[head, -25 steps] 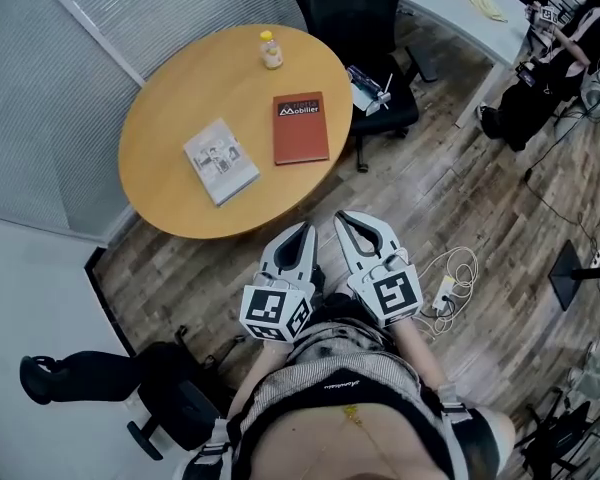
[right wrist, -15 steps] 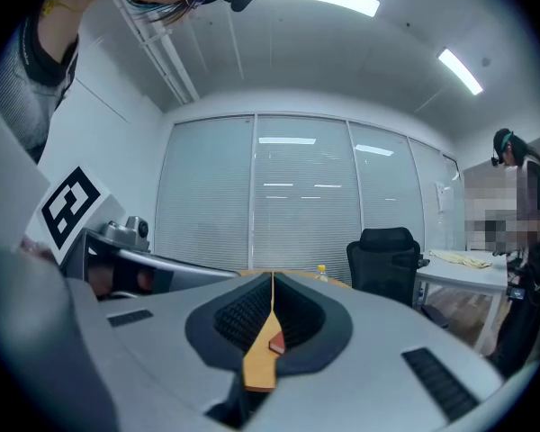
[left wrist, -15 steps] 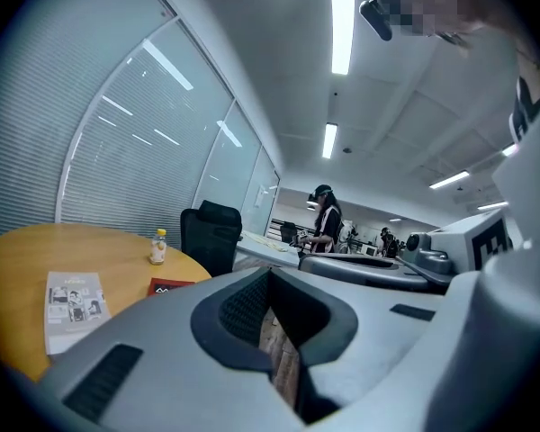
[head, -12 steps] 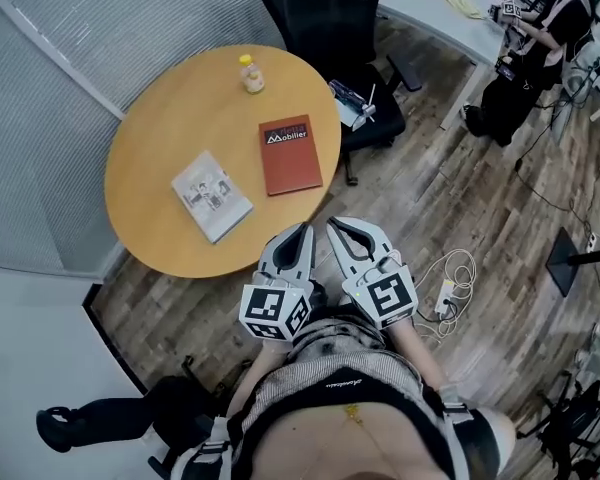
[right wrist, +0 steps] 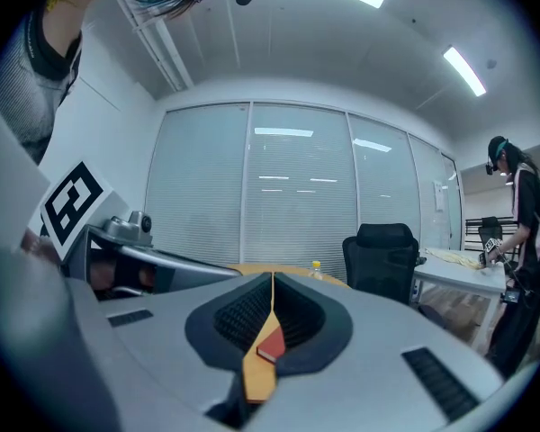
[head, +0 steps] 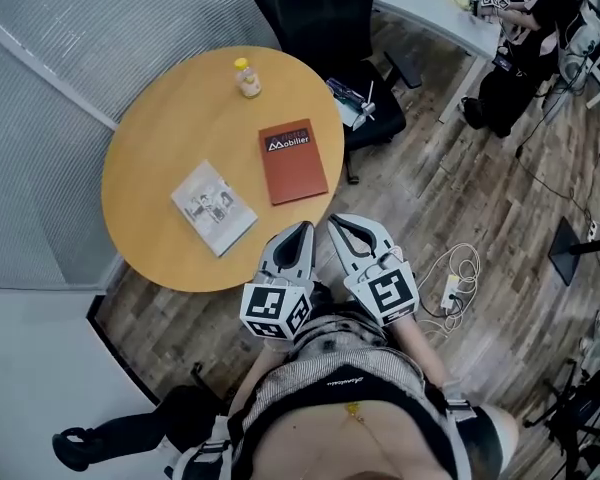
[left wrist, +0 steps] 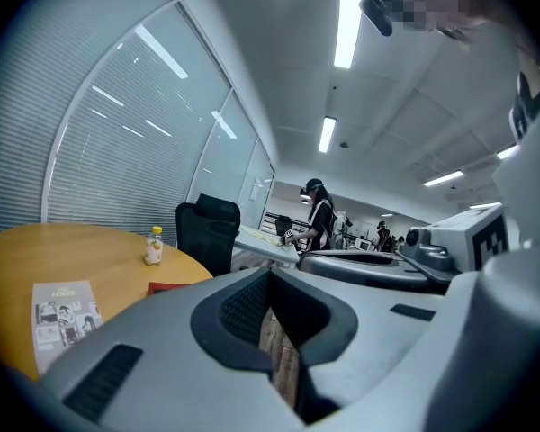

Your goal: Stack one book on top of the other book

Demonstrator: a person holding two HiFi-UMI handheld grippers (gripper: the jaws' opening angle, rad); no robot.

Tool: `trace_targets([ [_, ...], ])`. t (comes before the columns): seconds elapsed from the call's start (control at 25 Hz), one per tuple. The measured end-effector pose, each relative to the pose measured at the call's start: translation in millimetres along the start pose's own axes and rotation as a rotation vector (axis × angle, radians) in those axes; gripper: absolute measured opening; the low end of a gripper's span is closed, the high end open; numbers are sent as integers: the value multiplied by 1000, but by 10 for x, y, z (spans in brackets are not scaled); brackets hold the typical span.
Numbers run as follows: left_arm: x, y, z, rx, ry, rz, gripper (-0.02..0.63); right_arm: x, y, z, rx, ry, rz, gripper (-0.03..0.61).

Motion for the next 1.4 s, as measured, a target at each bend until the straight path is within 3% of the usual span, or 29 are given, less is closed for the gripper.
trace_targets([
  [0.6,-452,134,-119,1,-45,6,20,14,37,-550,-4,-7,4,21],
  [1.0,-789,207,-70,2,-63,-36,20,-123,88,-871,1,-39,32,21],
  [1.4,-870,265,-179,-10,-69,7,20,-28,172,-944,0,-56,40,21],
])
Point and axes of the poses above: the fingertips, and each gripper's own axes: z backward along the fingers, x to its right, y out of its top, the point moved 9 cm from there along z, backward along the fingers, and after that the axes turned 12 degrees about y, right-handed, at the moved point
